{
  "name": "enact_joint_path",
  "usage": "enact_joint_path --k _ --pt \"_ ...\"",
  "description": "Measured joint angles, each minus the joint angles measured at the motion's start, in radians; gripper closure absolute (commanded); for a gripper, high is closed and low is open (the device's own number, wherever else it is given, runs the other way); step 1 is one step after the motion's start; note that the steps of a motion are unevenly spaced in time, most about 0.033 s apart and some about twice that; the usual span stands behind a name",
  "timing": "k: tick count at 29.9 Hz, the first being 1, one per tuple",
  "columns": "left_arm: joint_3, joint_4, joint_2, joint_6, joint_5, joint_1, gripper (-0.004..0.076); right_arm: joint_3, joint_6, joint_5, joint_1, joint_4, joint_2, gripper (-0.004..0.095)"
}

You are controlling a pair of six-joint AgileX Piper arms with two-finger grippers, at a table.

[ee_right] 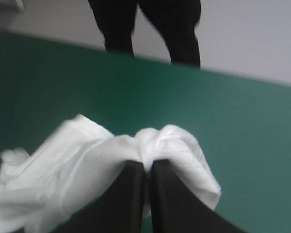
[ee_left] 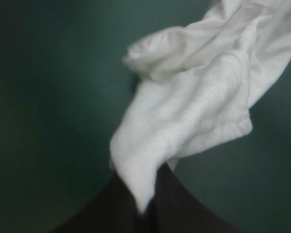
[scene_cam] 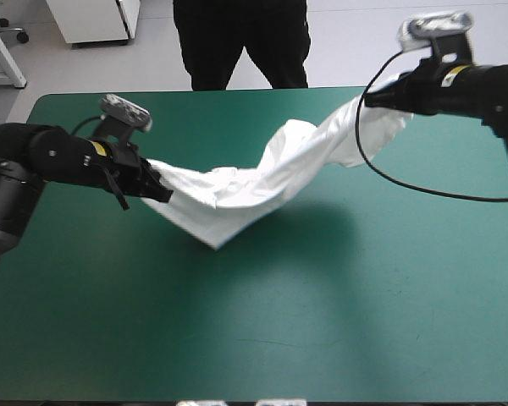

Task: Fold the cloth

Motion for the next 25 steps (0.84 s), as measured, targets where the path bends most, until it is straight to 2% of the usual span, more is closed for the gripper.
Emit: enact_joint_path --k 6,10,19,25 --pt "-0.315 -0.026 -0.079 -0.014 0.023 0.0 0.0733 -0.25 -0.013 -0.031 0.0 0.062 -0.122 0.0925" --pt "-0.455 -0.046 -0.12 -0.019 0.023 0.0 0.0733 -0.306 -0.016 -0.034 0.0 0.073 -0.22 0.0925" --pt "-0.496 -0.155 -0.249 -0.032 0.023 0.0 0.0733 -0.259 -0.018 -0.024 0.0 0.106 -0.425 0.0925" --pt "-0.499 -0.188 -0.305 -0.145 0.024 0.0 0.0733 -0.193 -0.028 -0.024 0.0 0.111 -0.469 0.0925"
